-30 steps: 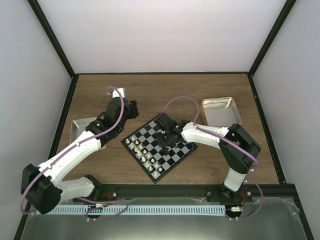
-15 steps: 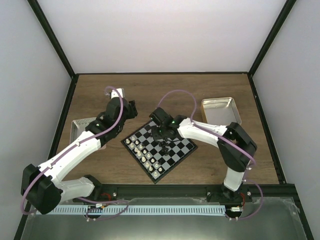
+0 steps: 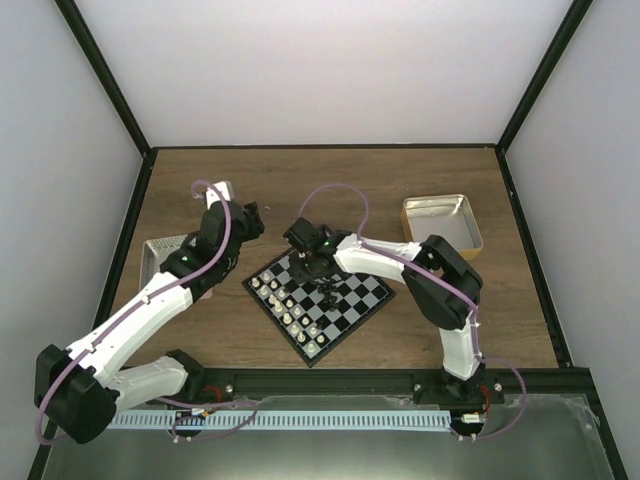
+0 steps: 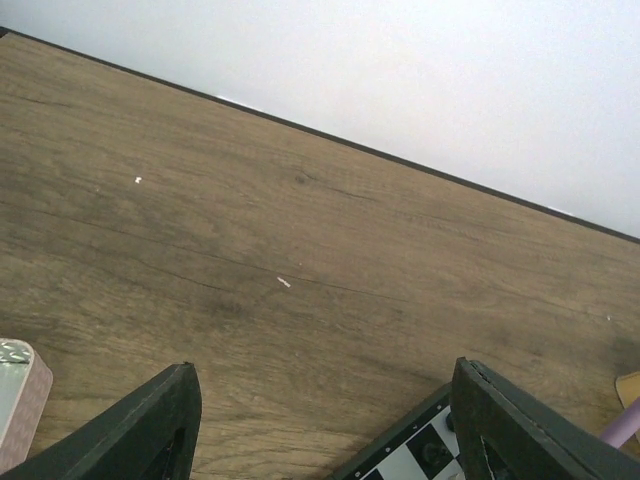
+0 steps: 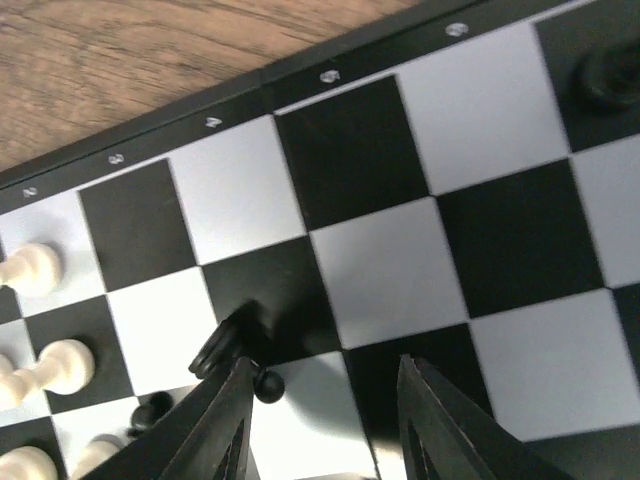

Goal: Set up the chess pieces on the board
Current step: Pick up the chess piece from the chessboard.

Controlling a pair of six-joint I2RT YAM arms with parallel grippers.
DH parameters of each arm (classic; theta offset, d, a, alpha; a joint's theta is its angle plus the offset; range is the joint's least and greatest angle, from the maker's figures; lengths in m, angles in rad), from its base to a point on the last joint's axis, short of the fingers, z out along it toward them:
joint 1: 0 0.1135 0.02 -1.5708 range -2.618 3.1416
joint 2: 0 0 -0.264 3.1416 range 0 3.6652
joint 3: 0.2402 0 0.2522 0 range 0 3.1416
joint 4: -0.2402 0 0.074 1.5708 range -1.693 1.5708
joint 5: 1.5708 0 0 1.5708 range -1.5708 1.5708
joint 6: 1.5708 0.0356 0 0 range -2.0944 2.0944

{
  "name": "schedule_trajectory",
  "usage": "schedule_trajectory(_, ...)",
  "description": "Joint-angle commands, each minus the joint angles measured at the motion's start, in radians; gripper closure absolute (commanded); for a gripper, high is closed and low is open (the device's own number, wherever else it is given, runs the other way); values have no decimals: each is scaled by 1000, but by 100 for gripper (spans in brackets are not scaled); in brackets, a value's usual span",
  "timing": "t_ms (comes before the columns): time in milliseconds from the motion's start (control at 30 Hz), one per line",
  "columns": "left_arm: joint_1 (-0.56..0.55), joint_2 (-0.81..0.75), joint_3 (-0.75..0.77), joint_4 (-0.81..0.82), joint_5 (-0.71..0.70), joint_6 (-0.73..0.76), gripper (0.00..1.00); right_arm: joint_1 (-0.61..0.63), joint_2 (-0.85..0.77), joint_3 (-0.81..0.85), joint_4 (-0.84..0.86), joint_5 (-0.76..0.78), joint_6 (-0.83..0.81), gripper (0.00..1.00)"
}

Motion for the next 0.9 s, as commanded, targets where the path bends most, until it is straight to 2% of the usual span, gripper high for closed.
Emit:
schedule_trajectory(0,11,-23,-18,29,-18,-33,29,27,24,61,-13,-14,-48,59)
schedule_trajectory(267,21,-31,-26,28,-15,-36,29,37,69,117,-46,3,-72,60)
schedule_trajectory(367,25,-33,-29,28,-11,-37,29,41,69,123,-48,-2,-83,67)
schedule_trajectory(533,31,-33,-31,28,-4,-39,29,46,58,136,-58,25,-71,70)
schedule_trajectory(700,37,-40,-35,27,-4,-40,29,47,30,137,-47,15,-79,69)
schedule_trajectory(867,42,-47,-40,31,-3,-43,29,48,46,153,-41,15,-96,62)
